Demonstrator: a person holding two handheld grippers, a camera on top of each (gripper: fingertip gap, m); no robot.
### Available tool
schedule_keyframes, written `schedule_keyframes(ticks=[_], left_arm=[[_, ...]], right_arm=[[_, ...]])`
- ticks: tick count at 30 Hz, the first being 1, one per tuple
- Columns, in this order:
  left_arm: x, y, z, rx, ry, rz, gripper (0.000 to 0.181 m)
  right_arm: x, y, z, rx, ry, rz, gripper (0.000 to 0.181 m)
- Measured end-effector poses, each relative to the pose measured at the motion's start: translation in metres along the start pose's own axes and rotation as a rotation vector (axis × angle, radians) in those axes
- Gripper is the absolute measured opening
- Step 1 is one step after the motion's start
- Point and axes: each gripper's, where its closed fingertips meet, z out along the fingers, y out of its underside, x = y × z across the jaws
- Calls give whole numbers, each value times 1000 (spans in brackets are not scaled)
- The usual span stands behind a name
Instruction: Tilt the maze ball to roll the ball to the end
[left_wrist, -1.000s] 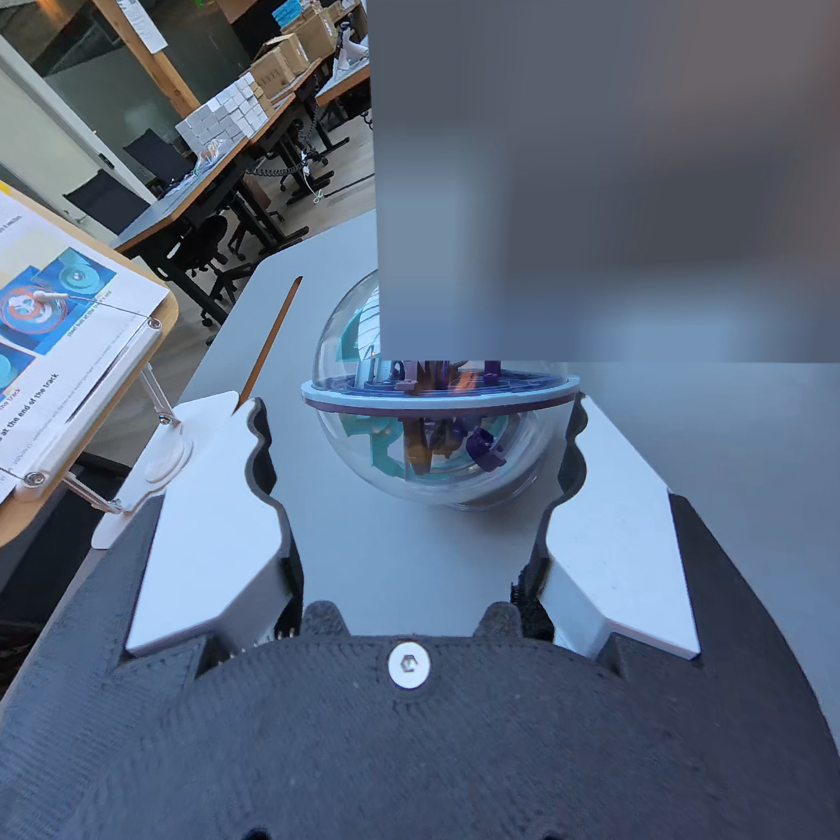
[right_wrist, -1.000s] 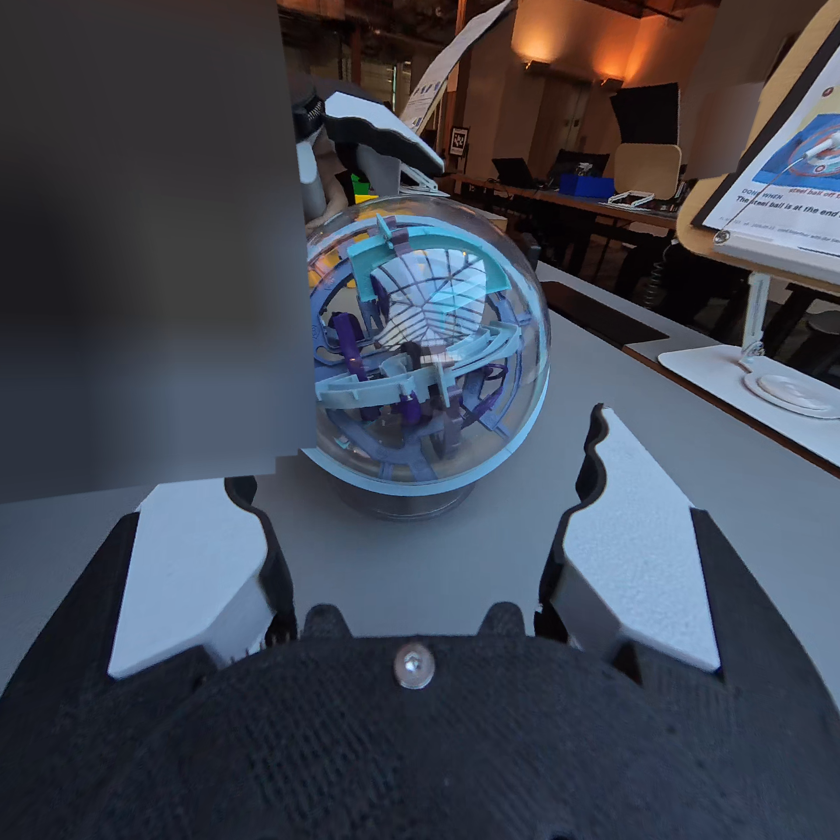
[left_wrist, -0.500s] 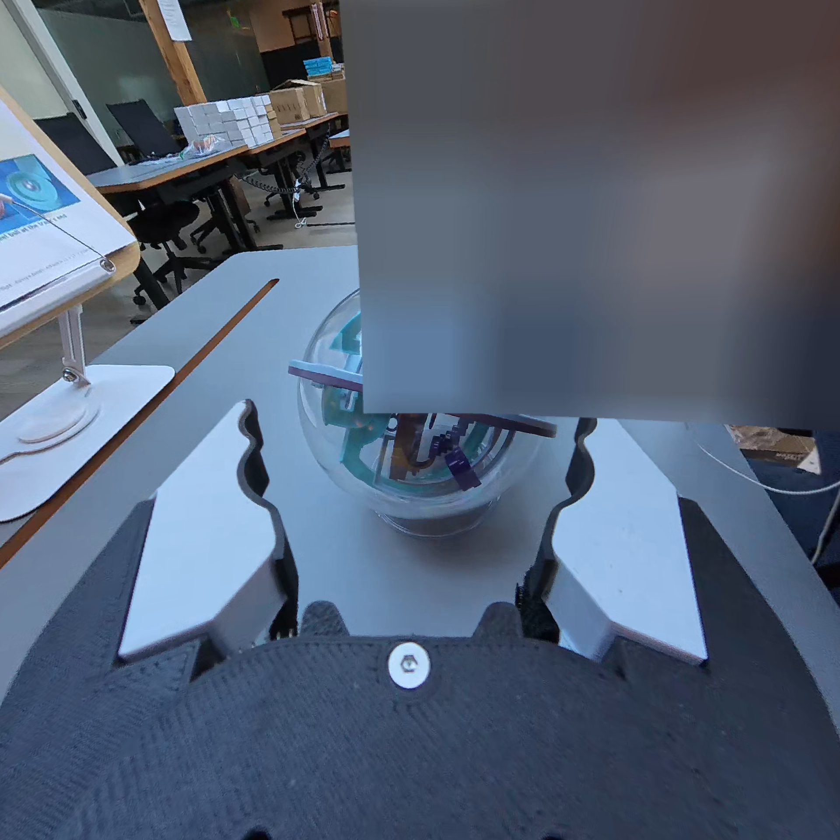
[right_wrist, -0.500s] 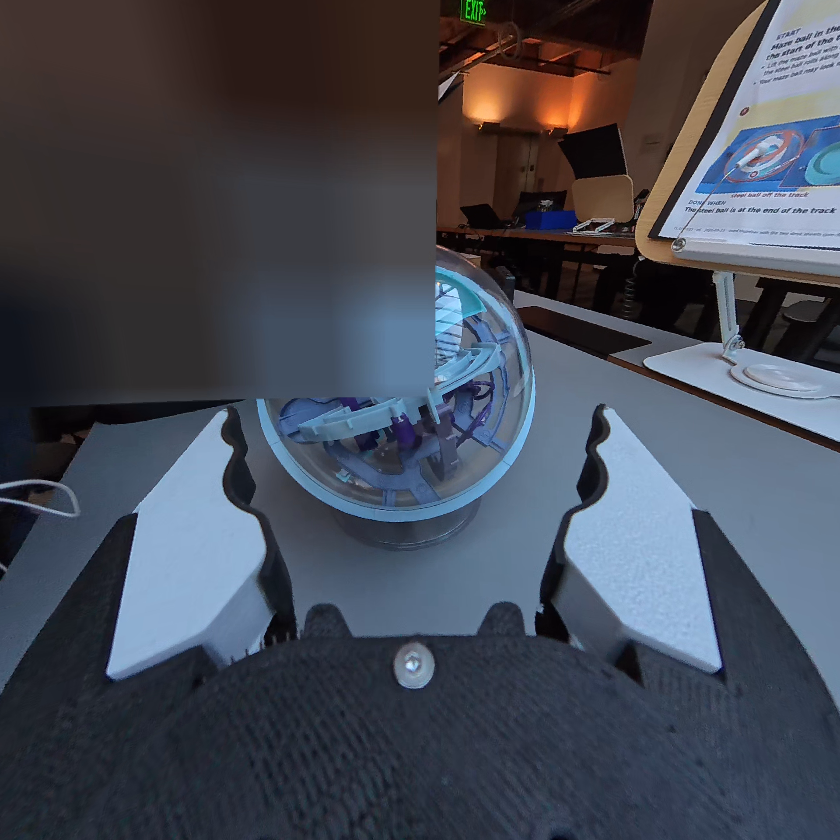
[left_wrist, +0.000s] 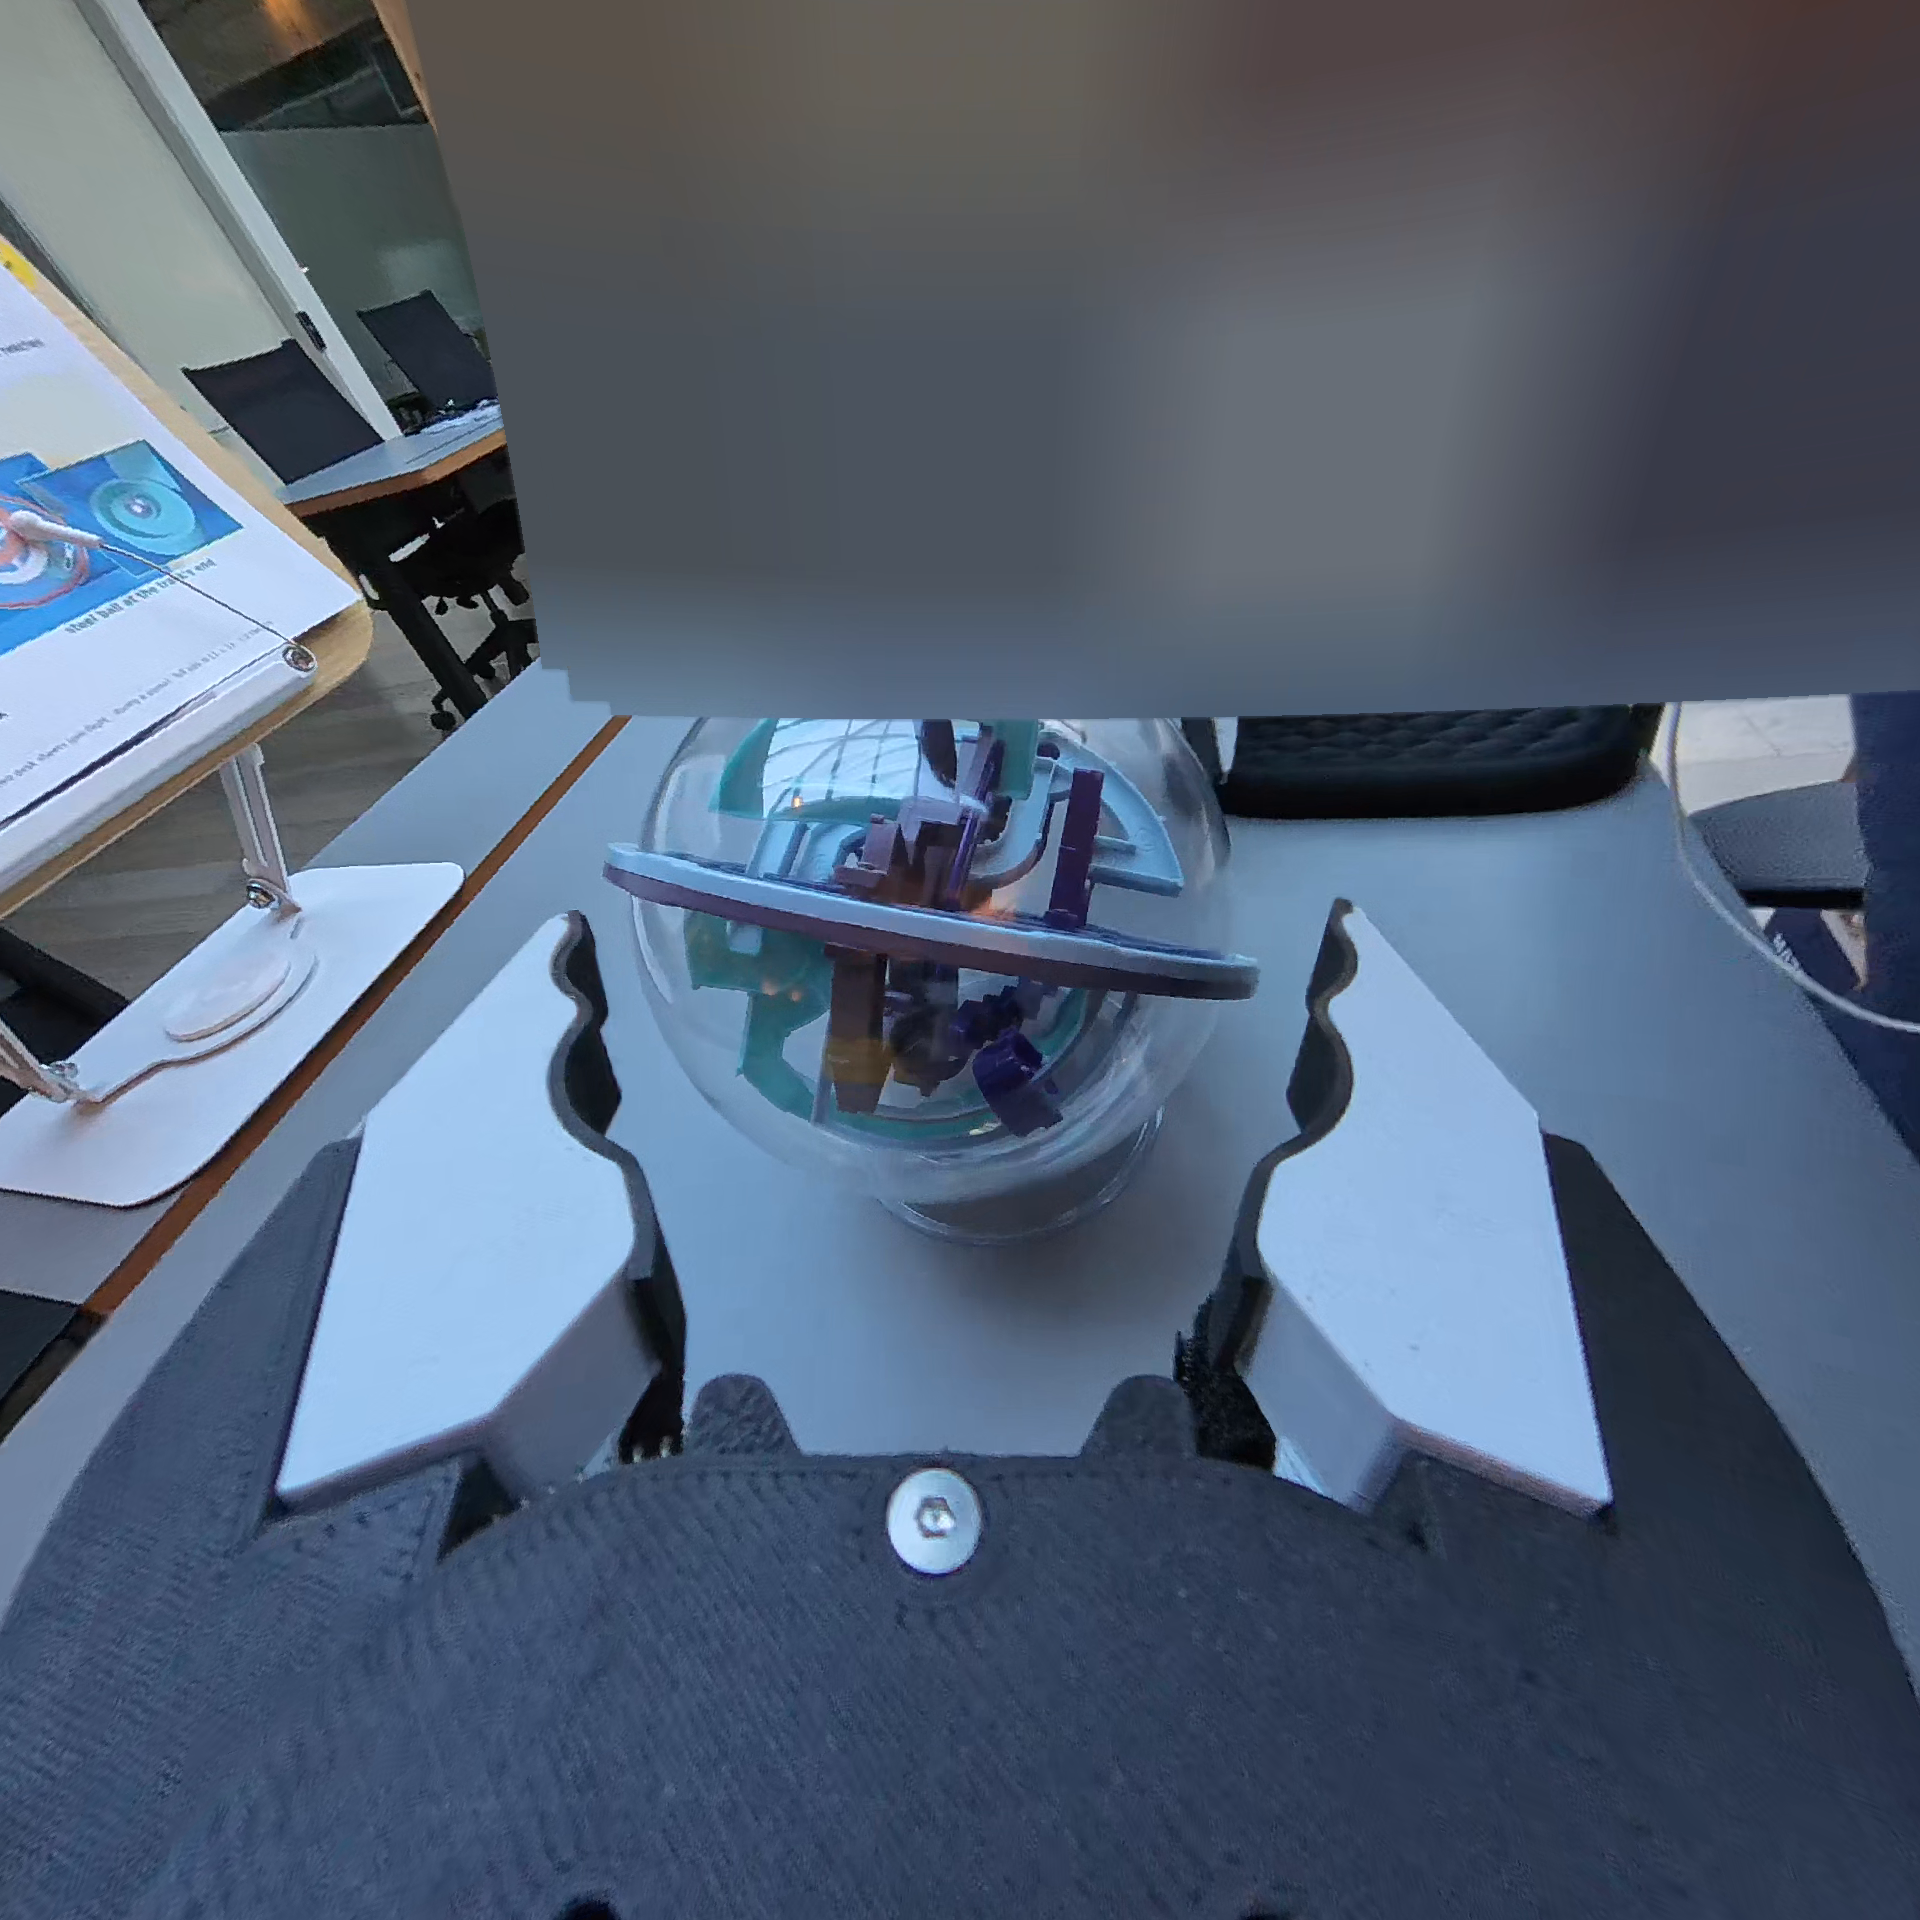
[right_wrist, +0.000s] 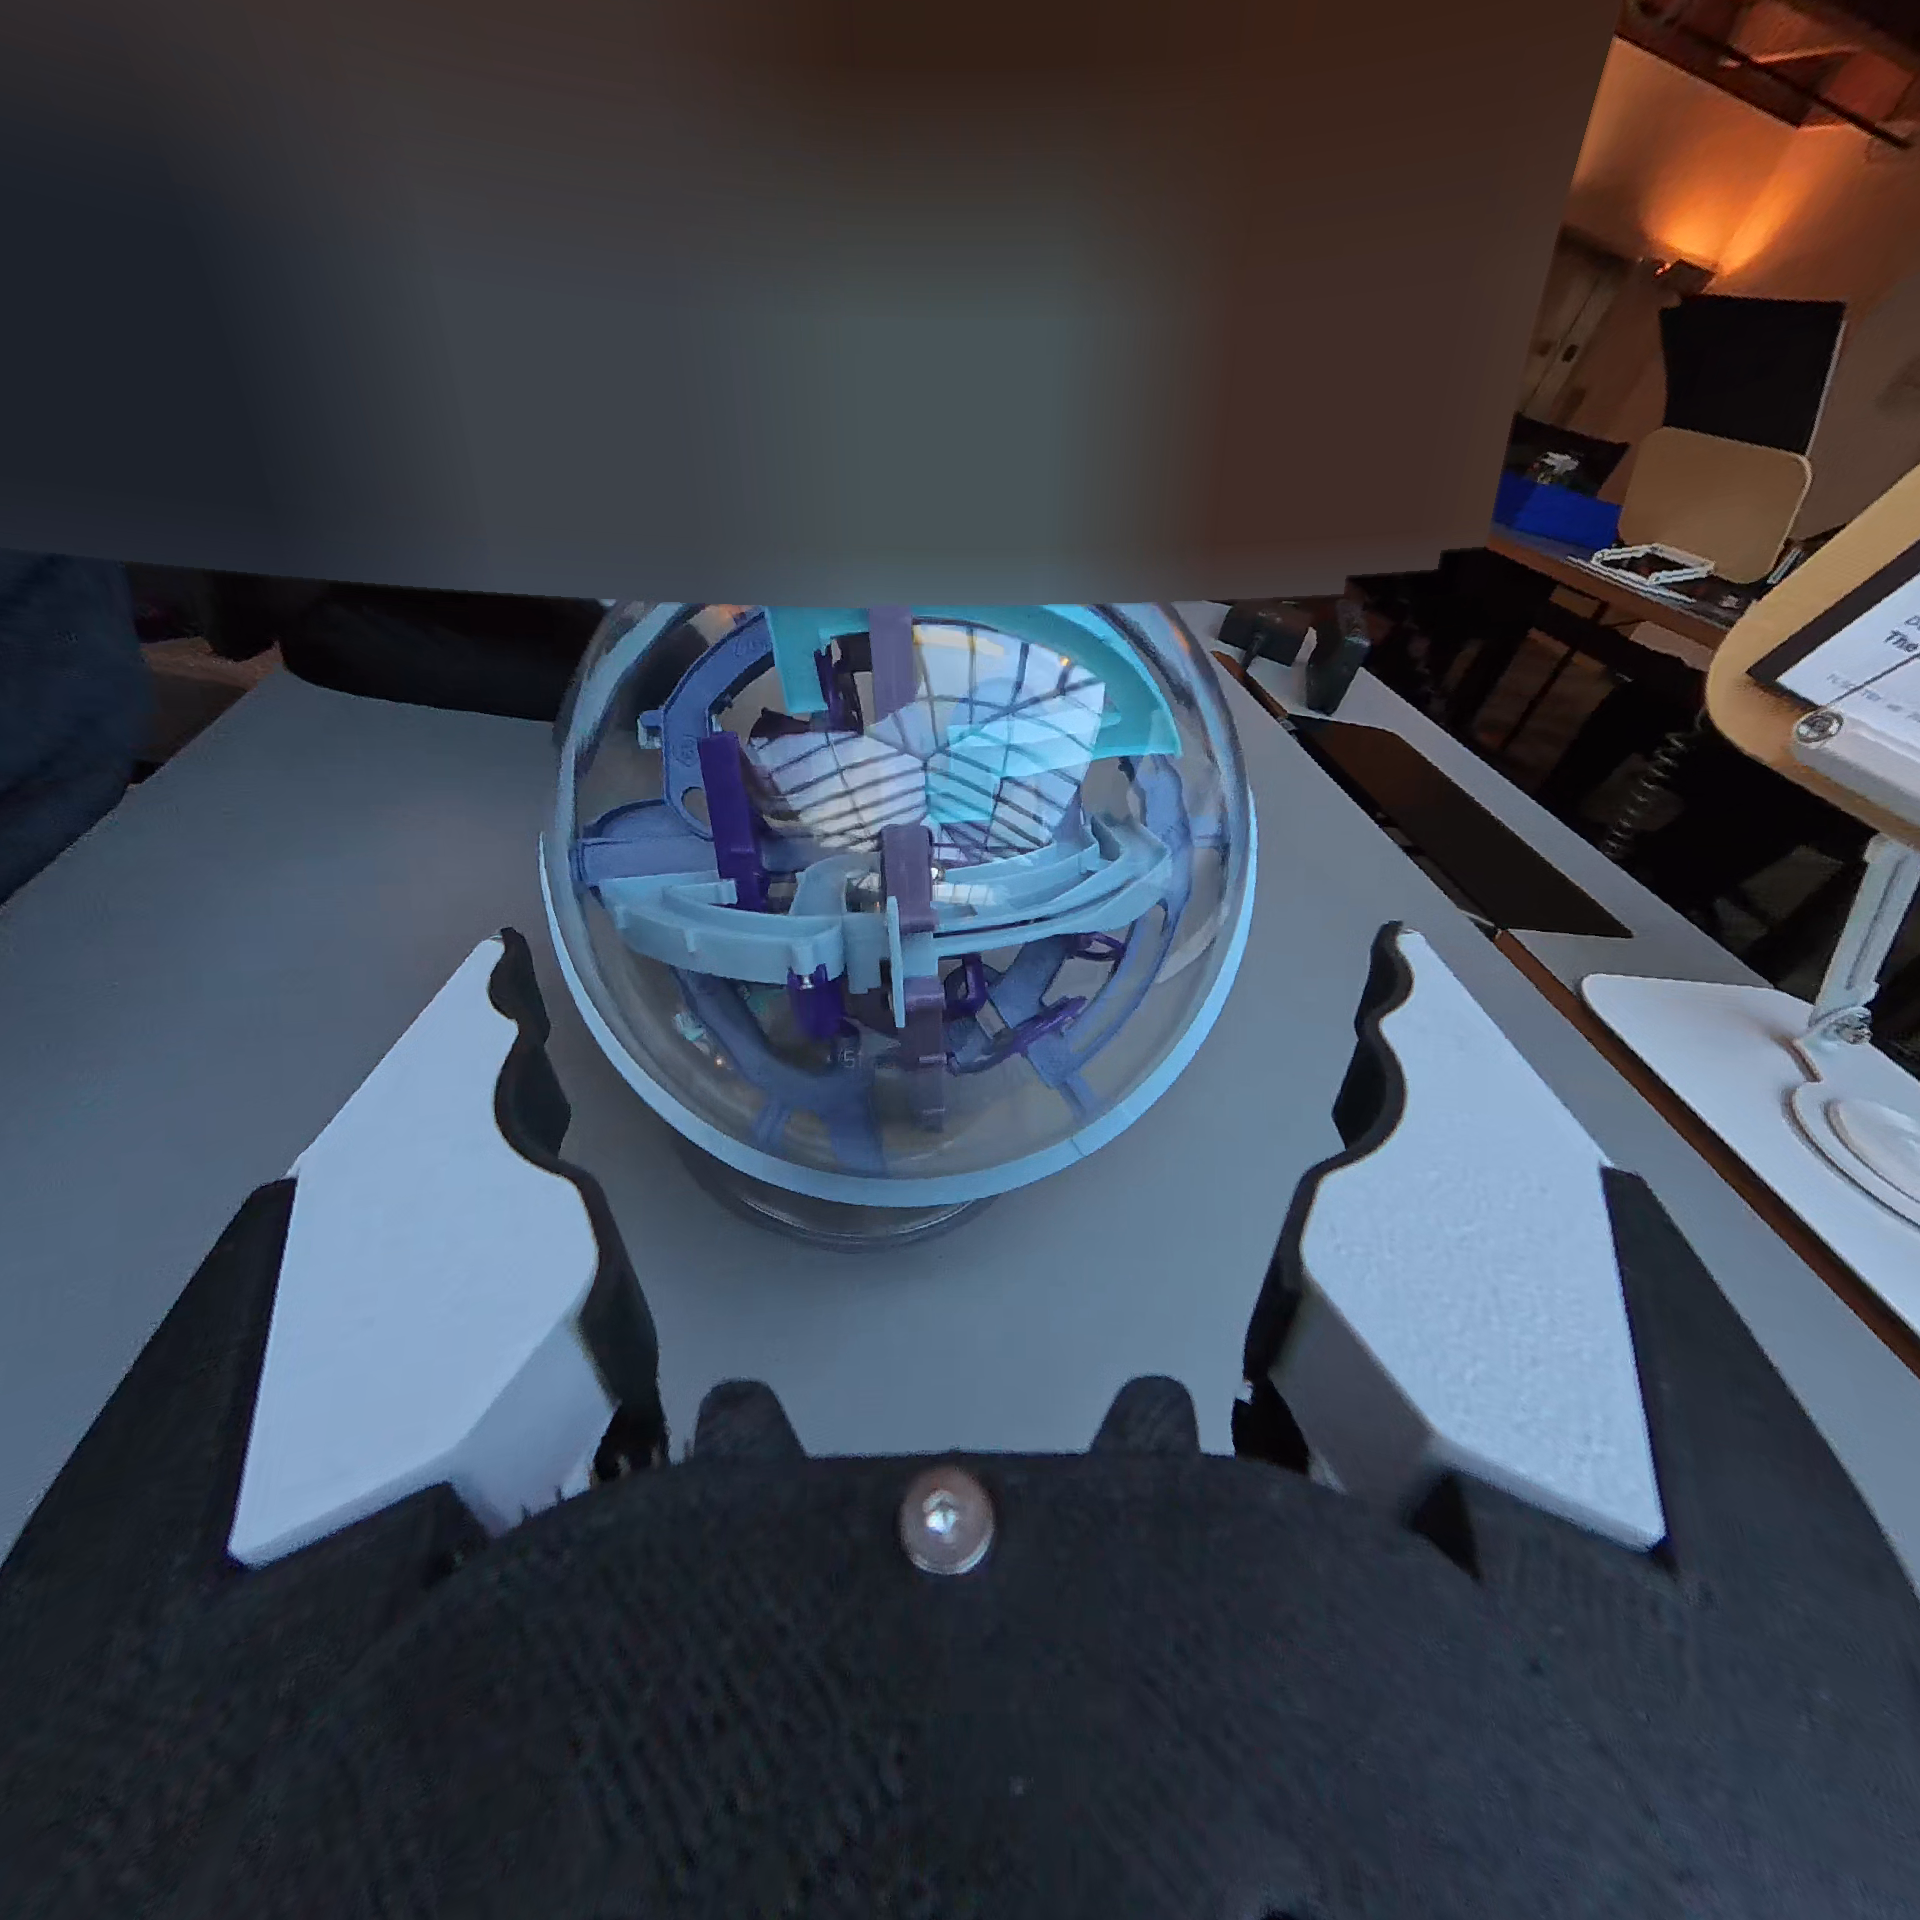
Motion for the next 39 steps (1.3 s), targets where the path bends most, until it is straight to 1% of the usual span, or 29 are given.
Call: schedule_keyframes(ticks=[2, 5, 9, 12, 17, 21, 30, 36, 39], left_arm=[[-4, 0, 4, -18, 31, 18, 135], [-10, -3, 8, -21, 86, 26, 135], [-16, 0, 11, -20, 98, 41, 132], [-12, 6, 13, -24, 112, 36, 132], [-4, 22, 16, -46, 142, -5, 131], [-4, 29, 18, -52, 142, -15, 132], [-9, 40, 23, -67, 136, -18, 128], [-8, 40, 28, -67, 156, -19, 133], [-7, 44, 31, -76, 162, -26, 137]], right_arm=[[-1, 3, 3, 10, -7, -11, 152], [-2, 1, 5, 47, 2, -15, 151], [-6, 4, 6, 62, -18, 8, 151], [-7, 3, 9, 71, -35, 24, 149], [-8, 10, 14, 42, -48, 33, 145], [-9, 12, 17, 35, -62, 49, 139], [-10, 12, 18, 36, -68, 55, 138], [-10, 12, 18, 35, -74, 63, 138], [-10, 11, 19, 41, -82, 84, 138]])
